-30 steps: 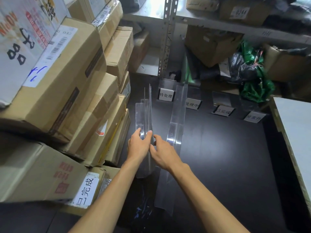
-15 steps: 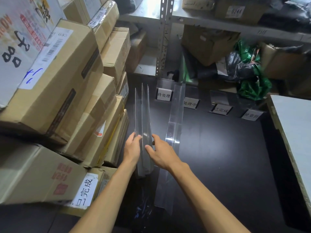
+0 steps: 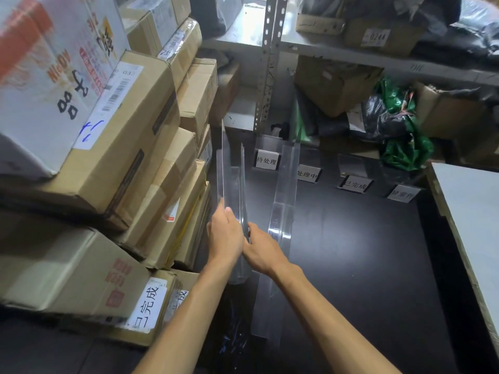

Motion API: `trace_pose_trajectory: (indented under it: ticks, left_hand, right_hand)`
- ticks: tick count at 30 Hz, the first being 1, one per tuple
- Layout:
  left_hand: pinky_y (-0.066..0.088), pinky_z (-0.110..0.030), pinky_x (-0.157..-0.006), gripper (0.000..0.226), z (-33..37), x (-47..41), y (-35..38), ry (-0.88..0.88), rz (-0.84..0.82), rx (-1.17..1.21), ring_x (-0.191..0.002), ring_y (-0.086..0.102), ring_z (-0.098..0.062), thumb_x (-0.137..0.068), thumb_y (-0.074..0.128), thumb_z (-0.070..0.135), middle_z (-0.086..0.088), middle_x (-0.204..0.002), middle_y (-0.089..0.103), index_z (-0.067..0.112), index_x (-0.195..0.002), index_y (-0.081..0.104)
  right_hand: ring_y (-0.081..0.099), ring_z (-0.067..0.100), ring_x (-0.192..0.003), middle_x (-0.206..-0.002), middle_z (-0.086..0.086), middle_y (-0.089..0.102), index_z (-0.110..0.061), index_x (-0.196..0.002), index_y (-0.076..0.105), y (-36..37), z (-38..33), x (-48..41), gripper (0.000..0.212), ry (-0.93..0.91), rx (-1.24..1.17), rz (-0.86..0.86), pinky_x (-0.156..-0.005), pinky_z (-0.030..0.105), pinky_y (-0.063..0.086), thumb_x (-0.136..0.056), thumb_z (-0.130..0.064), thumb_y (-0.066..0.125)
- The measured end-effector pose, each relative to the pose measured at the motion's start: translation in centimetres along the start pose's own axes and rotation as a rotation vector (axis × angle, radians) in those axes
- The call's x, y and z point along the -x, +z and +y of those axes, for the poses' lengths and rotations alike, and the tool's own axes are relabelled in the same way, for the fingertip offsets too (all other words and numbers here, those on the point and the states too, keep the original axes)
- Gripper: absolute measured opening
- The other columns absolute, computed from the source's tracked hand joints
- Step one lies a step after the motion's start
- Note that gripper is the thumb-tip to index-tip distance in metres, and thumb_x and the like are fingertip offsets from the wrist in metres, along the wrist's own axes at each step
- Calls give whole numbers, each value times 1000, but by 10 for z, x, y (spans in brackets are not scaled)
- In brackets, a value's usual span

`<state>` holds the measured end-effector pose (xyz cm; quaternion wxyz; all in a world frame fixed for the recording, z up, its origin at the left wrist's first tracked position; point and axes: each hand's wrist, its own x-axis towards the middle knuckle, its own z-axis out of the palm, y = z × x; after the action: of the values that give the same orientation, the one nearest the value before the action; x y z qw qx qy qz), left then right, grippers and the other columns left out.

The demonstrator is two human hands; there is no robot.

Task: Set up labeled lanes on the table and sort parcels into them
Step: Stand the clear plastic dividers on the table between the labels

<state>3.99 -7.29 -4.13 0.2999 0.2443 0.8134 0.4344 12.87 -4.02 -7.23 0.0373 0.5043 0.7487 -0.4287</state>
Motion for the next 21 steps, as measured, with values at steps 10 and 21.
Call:
trace_pose_trajectory:
  ticks: [10, 21]
  left_hand:
    - [27, -16, -102, 56, 72, 28, -29, 355, 74, 81, -140, 46, -22, -103, 28, 32, -12, -149, 53, 11, -154, 40]
    - [44, -26, -109, 63, 168, 65, 39, 360, -323, 466, -120, 61, -1, -88, 42, 35, 5, -143, 58, 14, -146, 52]
  right_hand:
    - [61, 22, -102, -125, -2, 64, -30, -128, 50, -1, 6, -20, 46, -133, 62, 135, -83, 45, 56, -94, -58, 35]
    - [54, 14, -131, -145, 0, 57, -18, -150, 46, -140, -3, 44, 47, -294, -395, 869, -110, 32, 43, -104, -13, 52]
